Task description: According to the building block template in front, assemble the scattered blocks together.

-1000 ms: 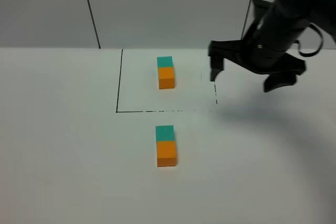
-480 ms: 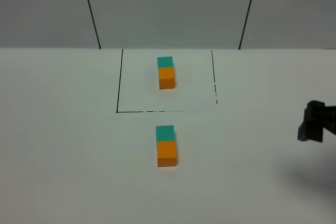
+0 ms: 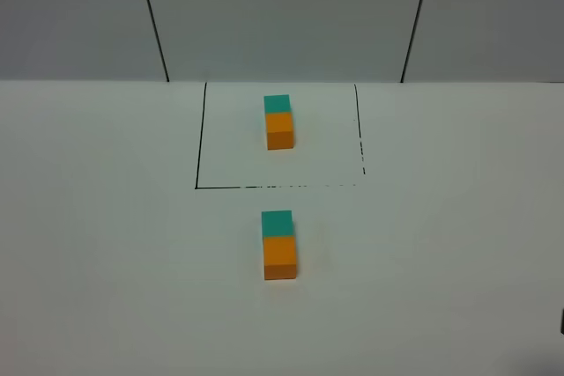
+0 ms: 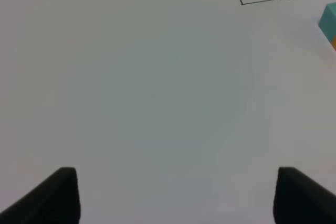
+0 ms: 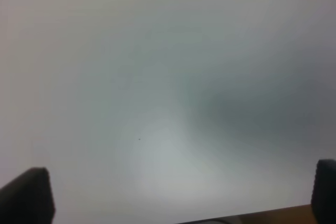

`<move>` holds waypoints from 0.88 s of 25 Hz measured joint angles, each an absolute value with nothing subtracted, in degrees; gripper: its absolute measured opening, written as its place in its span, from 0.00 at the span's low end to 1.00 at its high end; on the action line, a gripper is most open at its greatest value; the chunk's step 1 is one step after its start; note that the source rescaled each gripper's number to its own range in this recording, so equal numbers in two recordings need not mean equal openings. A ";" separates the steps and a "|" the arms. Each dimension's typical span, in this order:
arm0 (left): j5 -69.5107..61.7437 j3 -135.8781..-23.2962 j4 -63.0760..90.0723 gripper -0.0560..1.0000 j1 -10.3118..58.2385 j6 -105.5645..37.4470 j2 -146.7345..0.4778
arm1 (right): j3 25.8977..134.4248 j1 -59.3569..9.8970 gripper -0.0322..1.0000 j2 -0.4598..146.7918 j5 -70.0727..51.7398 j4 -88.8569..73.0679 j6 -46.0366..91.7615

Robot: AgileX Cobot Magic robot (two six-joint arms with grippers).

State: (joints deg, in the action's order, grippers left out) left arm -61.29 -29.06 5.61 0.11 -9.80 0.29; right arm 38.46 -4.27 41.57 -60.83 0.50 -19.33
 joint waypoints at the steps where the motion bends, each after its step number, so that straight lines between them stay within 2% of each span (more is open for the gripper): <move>1: -61.29 -29.06 5.61 0.66 0.11 -9.80 0.29 | 38.32 -4.27 0.97 39.44 -62.01 1.11 -19.40; 15: -61.29 -29.06 5.66 0.66 0.11 -9.80 0.29 | 30.32 -4.27 0.97 12.12 -64.95 7.59 -19.40; 22: -61.29 -29.06 5.66 0.66 0.11 -9.80 0.29 | 30.11 -4.20 0.97 7.79 -65.67 7.43 -21.07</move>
